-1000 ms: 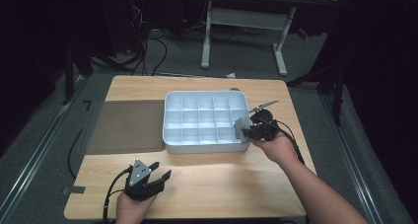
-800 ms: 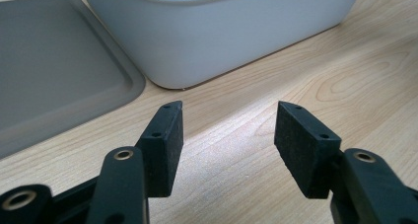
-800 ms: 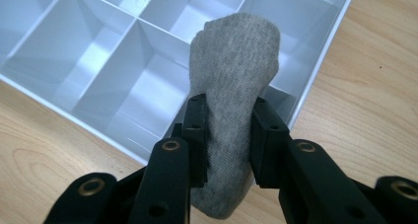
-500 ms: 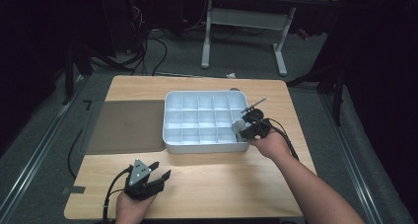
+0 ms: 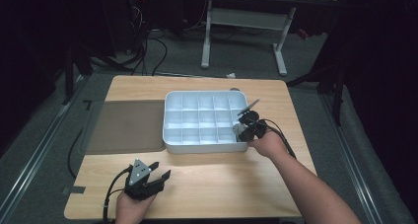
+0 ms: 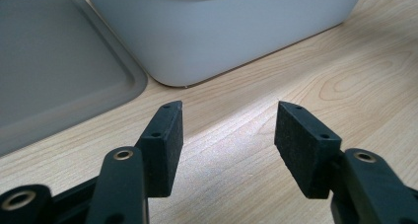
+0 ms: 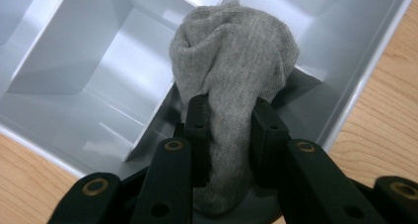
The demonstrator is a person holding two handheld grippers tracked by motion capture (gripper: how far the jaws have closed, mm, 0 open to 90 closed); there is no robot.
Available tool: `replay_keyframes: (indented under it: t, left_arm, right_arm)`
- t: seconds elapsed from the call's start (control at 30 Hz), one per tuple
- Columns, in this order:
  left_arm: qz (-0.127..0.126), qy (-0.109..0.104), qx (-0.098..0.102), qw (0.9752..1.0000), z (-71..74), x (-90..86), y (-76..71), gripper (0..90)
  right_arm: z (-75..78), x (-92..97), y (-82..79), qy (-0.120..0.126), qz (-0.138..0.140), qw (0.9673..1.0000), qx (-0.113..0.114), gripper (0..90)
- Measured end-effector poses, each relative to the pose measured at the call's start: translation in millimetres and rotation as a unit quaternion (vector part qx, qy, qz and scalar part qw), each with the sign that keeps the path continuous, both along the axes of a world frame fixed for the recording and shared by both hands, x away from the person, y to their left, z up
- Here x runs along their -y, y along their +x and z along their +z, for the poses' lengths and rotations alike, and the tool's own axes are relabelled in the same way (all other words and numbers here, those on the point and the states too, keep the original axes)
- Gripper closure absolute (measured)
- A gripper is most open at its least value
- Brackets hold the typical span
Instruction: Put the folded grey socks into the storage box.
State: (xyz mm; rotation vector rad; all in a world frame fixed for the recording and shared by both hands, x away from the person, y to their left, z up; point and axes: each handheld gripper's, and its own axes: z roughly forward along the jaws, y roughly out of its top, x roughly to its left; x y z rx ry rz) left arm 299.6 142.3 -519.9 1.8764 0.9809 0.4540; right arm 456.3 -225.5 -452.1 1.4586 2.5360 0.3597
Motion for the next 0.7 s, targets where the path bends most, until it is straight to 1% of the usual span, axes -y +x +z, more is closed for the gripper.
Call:
replay_keyframes:
  t: [0.17, 0.23, 0.3, 0.47, 0.5, 0.6, 0.63, 0.7]
  left_arm:
    - [-0.002, 0.001, -0.001, 1.0, -0.4, 0.3, 0.1, 44.8]
    - [-0.002, 0.0, -0.001, 1.0, -0.4, 0.6, -0.2, 44.8]
    - [-0.003, 0.001, -0.002, 1.0, -0.3, 0.8, -0.3, 44.8]
    - [-0.003, 0.0, -0.002, 1.0, -0.7, 1.1, -0.3, 44.8]
    - [-0.004, 0.0, -0.002, 1.0, -0.6, 1.2, -0.3, 44.8]
    - [-0.004, 0.0, -0.003, 1.0, -0.6, 1.2, -0.3, 44.8]
    - [-0.003, 0.0, -0.003, 1.0, -0.6, 1.1, -0.3, 44.9]
    - [-0.003, 0.0, -0.003, 1.0, -0.6, 0.9, -0.3, 44.8]
  right_arm:
    - [-2.1, -0.8, 0.3, -0.004, 0.002, 1.0, 0.0, 73.8]
    - [-2.8, -1.6, -0.1, -0.006, -0.002, 1.0, -0.002, 73.7]
    - [-3.2, -1.0, 1.0, -0.007, 0.005, 1.0, -0.003, 73.7]
    - [-5.2, -1.7, 1.4, -0.007, 0.008, 0.9999, -0.001, 73.6]
    - [-5.5, -2.5, 1.1, -0.006, 0.003, 1.0, -0.004, 73.6]
    - [-8.2, -3.3, 2.4, -0.011, 0.009, 0.9999, -0.006, 73.4]
    - [-8.7, -4.1, 2.0, -0.011, 0.004, 0.9999, -0.009, 73.4]
    - [-10.9, -4.2, 2.8, -0.015, 0.012, 0.9998, -0.008, 73.2]
